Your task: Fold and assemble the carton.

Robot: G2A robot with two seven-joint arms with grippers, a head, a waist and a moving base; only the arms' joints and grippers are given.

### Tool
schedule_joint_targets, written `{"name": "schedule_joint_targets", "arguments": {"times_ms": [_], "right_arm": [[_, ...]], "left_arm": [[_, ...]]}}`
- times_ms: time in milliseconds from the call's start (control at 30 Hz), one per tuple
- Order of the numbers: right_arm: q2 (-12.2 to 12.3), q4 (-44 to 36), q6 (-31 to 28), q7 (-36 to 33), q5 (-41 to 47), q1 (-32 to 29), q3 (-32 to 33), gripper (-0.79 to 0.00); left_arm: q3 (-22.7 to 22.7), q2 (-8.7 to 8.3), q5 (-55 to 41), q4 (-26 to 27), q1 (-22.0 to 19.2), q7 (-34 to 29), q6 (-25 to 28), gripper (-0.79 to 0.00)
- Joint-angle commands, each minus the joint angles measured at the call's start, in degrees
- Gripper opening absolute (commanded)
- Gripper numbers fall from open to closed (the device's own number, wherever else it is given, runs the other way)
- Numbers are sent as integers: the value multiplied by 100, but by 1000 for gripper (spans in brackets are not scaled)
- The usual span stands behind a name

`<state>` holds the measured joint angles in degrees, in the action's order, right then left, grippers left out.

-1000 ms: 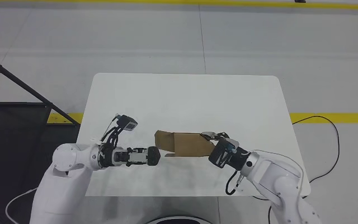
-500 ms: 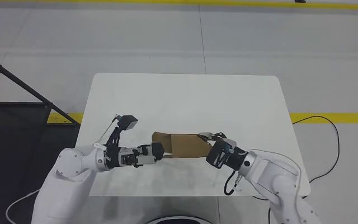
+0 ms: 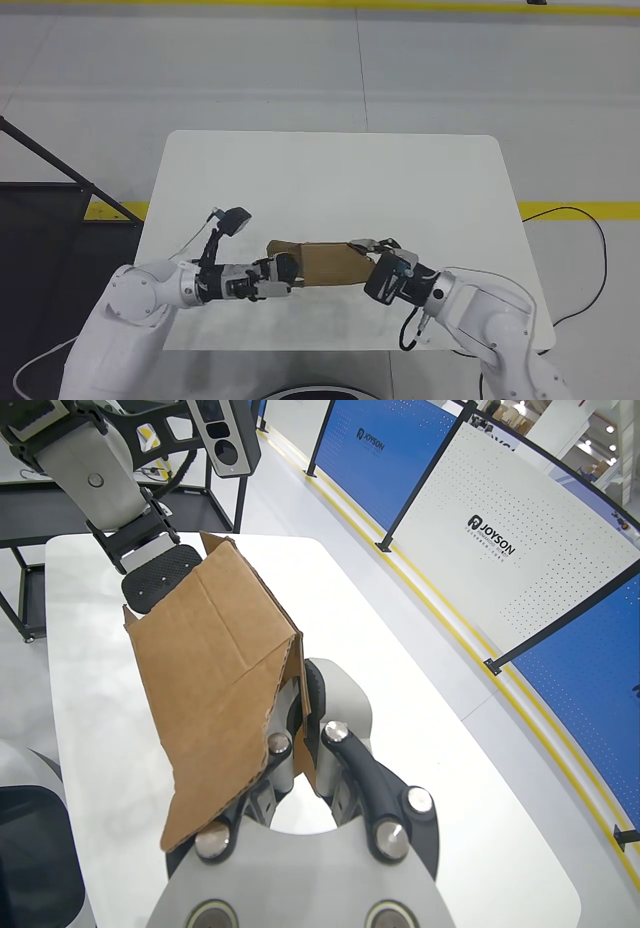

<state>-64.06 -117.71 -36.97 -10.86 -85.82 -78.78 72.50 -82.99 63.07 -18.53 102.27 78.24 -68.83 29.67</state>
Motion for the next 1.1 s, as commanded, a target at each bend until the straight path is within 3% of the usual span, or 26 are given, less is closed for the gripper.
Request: {"name": "schedule_joint_targets", "arguments": {"times_ms": [0, 233, 367, 500, 567, 667, 1067], "right_arm": [[2, 1, -1, -2, -3, 7, -13, -785], [4, 19, 5, -6, -9, 45, -95, -785], [1, 48, 21, -16, -19, 93, -159, -785], [0, 71, 33, -33, -9, 134, -205, -785], [1, 77, 40, -49, -10, 147, -215, -785], [3, 79, 48, -63, -6, 158, -226, -785], [15, 91, 69, -60, 6, 174, -249, -785]], "left_arm": [[38, -6, 25, -5, 1, 34, 7, 0], [162, -30, 73, -28, 0, 135, 67, 0], [263, -36, 198, -66, -17, 254, 116, -46], [344, -45, 332, -93, -43, 372, 117, -175], [377, -50, 424, -99, -52, 439, 137, -308], [426, -57, 452, -117, -60, 514, 131, -394], [546, -92, 540, -177, -99, 773, 126, -434]]}}
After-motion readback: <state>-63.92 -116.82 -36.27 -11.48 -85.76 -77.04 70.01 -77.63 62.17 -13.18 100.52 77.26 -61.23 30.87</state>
